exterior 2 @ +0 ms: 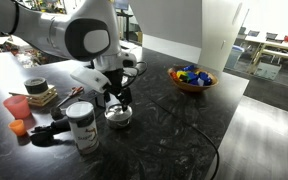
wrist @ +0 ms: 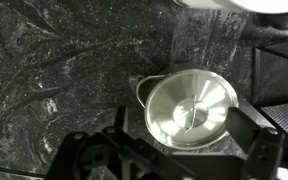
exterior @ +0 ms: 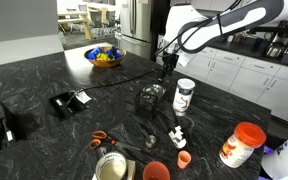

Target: Remove the silver lid from the pot

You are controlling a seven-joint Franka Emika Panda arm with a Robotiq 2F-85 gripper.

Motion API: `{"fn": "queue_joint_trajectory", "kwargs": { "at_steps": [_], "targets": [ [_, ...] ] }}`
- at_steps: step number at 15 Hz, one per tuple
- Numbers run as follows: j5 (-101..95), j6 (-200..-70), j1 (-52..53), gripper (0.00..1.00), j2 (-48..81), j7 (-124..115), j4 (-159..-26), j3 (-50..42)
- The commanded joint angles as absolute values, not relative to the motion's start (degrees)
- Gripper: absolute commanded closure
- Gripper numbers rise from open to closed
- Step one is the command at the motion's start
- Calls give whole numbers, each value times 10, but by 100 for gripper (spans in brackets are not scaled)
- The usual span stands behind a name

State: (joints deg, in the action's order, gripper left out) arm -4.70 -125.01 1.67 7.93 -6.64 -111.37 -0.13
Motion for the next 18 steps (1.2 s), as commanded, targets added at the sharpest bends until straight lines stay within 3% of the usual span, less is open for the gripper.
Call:
{"fn": "queue_joint_trajectory", "kwargs": {
  "at_steps": [1,18],
  "targets": [
    [-56,-1263,24,0,97,-77,-1100,3],
    [-111,-1305,47,0,138,-121,-1102,3]
  ]
}}
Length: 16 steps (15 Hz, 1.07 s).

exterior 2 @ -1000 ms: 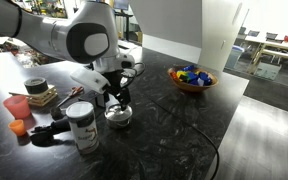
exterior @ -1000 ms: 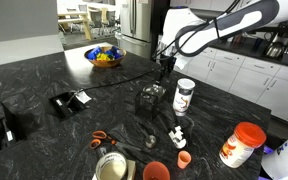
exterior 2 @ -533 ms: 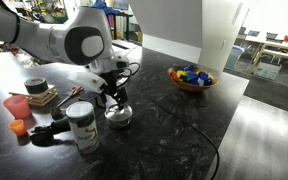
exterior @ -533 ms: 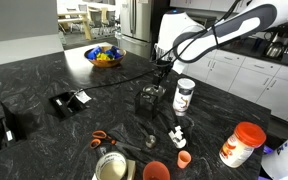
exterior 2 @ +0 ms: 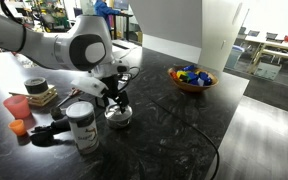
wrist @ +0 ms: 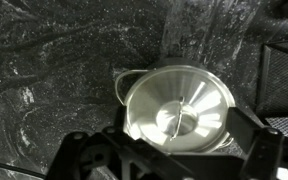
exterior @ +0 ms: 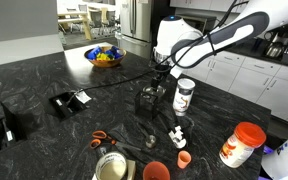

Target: Remove the silver lid from the pot

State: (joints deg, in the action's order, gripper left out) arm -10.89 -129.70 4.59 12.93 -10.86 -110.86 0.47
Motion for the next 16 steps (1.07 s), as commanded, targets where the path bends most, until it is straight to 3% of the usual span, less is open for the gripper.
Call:
{"fn": "queue_joint_trajectory", "kwargs": {
  "at_steps": [1,10,11,12,16],
  "targets": [
    [-112,-1306,47,0,140,-123,-1101,2],
    [-114,-1304,49,0,169,-122,-1075,-1],
    [-112,-1304,48,7,173,-122,-1071,-1],
    [-110,-1307,47,25,176,-120,-1068,-2],
    [-102,-1303,43,56,185,-117,-1052,-6]
  ]
}}
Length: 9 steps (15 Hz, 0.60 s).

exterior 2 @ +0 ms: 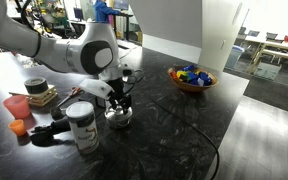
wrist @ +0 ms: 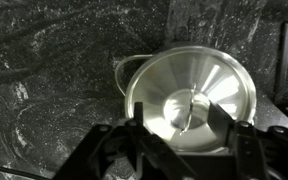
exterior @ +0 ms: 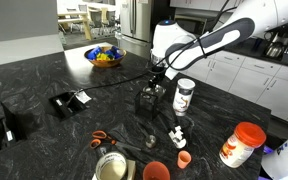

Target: Remove the silver lid from the pot

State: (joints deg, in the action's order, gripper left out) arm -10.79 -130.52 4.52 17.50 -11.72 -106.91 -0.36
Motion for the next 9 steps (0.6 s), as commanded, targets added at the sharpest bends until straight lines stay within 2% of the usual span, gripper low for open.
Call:
{"fn": "queue_joint_trajectory", "kwargs": {
  "at_steps": [1,6,9],
  "targets": [
    [-98,-1303,42,62,187,-116,-1050,-7],
    [-91,-1301,41,97,195,-113,-1045,-6],
    [-88,-1300,41,100,197,-112,-1045,-5]
  ]
}}
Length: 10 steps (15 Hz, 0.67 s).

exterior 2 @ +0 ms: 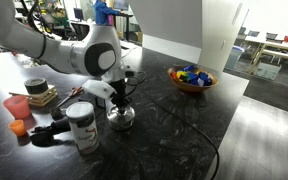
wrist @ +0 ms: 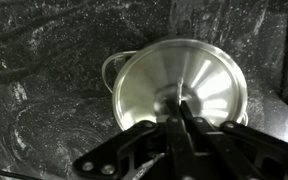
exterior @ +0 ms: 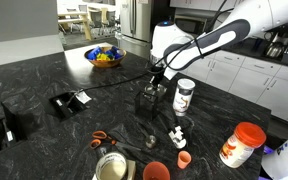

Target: Remove the silver lid from the pot

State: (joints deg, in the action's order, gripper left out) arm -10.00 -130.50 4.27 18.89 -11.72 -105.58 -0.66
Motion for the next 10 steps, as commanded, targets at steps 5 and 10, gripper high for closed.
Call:
{"fn": "queue_joint_trajectory", "kwargs": {
  "at_steps": [5,10],
  "targets": [
    [-92,-1302,41,99,186,-114,-1053,-8],
    [-100,-1304,42,99,144,-120,-1071,-12]
  ]
}}
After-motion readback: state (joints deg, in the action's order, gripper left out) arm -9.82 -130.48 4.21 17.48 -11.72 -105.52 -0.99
